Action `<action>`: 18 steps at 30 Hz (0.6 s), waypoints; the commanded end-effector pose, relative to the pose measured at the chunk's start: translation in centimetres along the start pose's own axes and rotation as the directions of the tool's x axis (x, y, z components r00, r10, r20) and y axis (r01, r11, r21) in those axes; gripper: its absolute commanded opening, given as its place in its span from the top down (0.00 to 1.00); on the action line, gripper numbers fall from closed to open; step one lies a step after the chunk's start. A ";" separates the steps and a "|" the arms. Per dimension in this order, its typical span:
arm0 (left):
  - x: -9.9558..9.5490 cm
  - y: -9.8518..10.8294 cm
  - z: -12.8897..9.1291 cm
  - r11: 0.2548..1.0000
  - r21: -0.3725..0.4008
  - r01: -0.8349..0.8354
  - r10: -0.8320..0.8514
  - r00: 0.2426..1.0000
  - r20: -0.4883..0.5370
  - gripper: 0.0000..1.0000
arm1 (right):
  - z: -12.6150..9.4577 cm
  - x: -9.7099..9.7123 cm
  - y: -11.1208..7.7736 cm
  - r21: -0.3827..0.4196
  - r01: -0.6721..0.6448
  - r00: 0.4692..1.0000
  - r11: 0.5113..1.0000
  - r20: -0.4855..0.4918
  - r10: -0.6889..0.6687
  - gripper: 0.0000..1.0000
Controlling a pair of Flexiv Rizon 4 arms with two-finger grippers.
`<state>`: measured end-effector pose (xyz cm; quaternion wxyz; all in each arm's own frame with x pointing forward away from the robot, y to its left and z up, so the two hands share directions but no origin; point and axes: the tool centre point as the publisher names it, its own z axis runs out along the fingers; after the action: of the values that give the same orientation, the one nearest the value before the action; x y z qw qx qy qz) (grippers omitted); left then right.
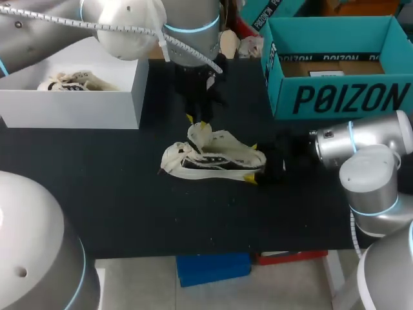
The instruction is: Take the shoe out of the shoebox, open the shoe tongue, remove and reinsert the insole, then place the shoe into the shoebox
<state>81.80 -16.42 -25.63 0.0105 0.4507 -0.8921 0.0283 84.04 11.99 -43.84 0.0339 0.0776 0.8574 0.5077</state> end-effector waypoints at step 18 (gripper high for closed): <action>0.3 -0.7 0.9 0.354 0.045 -0.934 0.928 0.345 -0.139 1.00 | 0.2 0.0 -0.1 0.001 -0.001 1.000 1.000 0.001 0.001 1.00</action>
<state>81.88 -17.19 -26.27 0.0388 0.1571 -0.9863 0.0336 84.04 11.99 -43.84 0.0339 0.0776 0.8574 0.5077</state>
